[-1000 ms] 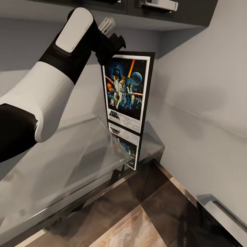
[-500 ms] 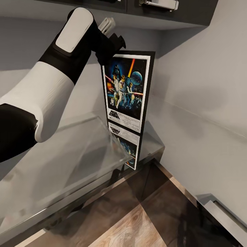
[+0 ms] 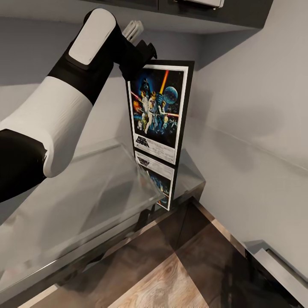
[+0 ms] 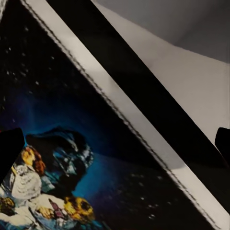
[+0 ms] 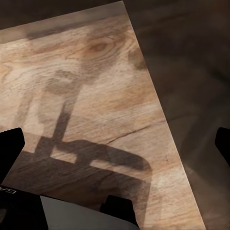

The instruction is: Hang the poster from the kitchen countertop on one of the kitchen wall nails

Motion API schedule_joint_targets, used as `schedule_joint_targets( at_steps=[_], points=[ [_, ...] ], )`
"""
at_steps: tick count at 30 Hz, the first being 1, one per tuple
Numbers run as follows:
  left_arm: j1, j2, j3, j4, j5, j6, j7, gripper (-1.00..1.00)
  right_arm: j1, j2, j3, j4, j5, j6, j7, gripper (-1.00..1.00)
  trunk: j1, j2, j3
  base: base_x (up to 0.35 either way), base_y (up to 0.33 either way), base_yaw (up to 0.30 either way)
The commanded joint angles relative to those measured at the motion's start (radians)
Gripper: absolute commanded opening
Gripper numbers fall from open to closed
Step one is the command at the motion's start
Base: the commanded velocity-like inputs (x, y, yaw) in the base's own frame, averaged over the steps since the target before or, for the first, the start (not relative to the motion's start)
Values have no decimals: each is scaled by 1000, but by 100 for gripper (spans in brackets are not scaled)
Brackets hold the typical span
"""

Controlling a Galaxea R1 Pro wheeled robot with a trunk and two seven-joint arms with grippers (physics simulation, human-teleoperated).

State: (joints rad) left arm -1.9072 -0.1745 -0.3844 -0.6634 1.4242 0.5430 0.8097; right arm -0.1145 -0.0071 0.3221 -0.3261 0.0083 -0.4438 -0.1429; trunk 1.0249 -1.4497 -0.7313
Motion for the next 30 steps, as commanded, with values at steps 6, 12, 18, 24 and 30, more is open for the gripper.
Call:
schedule_joint_targets(
  at_steps=[6,12,18,24,30],
  points=[
    [0,0,-3,2,-2,13,9,100,-1,-1,8,0,1,-1,-9,100,0,0,-2,0,0,0],
    [0,0,-3,2,-2,13,9,100,-1,-1,8,0,1,-1,-9,100,0,0,-2,0,0,0],
    [0,0,-3,2,-2,13,9,100,-1,-1,8,0,1,-1,-9,100,0,0,-2,1,0,0],
    [-1,0,-2,0,0,13,9,100,-1,-1,8,1,1,-1,-9,100,0,0,-2,60,0,0],
    [-1,0,-3,-3,1,13,9,100,-1,-1,8,0,1,-1,-9,100,0,0,-2,18,0,0]
  ],
)
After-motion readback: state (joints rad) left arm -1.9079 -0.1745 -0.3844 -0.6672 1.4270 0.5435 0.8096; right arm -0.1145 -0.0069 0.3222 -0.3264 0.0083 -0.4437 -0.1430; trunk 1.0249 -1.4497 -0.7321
